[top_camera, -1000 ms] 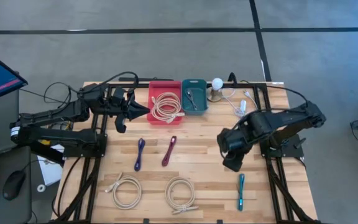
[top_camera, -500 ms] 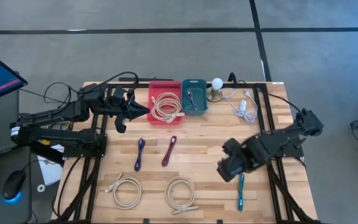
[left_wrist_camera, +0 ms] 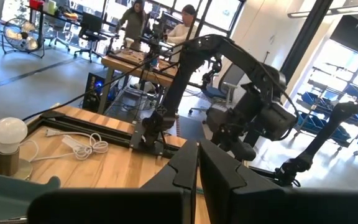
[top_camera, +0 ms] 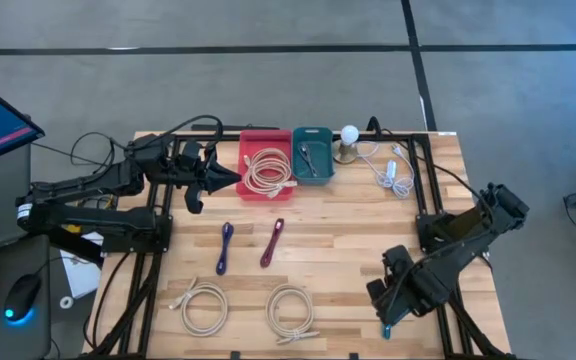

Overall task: Pick & Place USB Port
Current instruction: Put the blue charger cable into the blue bin

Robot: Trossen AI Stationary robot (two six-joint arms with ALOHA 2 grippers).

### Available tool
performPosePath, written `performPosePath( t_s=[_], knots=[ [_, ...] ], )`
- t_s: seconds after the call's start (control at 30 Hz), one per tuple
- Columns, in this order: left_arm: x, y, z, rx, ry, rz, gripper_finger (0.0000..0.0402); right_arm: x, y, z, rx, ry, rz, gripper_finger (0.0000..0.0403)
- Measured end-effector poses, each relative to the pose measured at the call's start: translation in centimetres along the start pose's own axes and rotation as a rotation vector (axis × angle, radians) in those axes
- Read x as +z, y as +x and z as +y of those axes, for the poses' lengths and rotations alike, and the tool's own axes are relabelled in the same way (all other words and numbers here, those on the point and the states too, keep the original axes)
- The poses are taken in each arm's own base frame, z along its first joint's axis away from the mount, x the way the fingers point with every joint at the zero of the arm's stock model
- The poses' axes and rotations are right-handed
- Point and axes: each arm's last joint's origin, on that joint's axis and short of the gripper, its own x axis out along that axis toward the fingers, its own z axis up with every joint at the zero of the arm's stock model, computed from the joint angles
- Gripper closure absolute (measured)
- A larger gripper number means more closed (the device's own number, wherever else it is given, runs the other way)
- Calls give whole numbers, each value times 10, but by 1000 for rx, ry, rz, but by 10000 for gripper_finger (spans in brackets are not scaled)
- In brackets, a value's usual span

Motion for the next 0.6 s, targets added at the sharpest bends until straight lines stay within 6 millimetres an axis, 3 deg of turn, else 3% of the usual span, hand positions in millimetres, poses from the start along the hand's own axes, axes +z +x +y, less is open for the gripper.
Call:
performPosePath(
  t_s=[0.4,0.6],
  knots=[
    [0,0,0,0,0,0,385,-14,46,15,112,41,72,197],
    [0,0,0,0,0,0,385,-23,69,6,65,84,70,190]
  ],
)
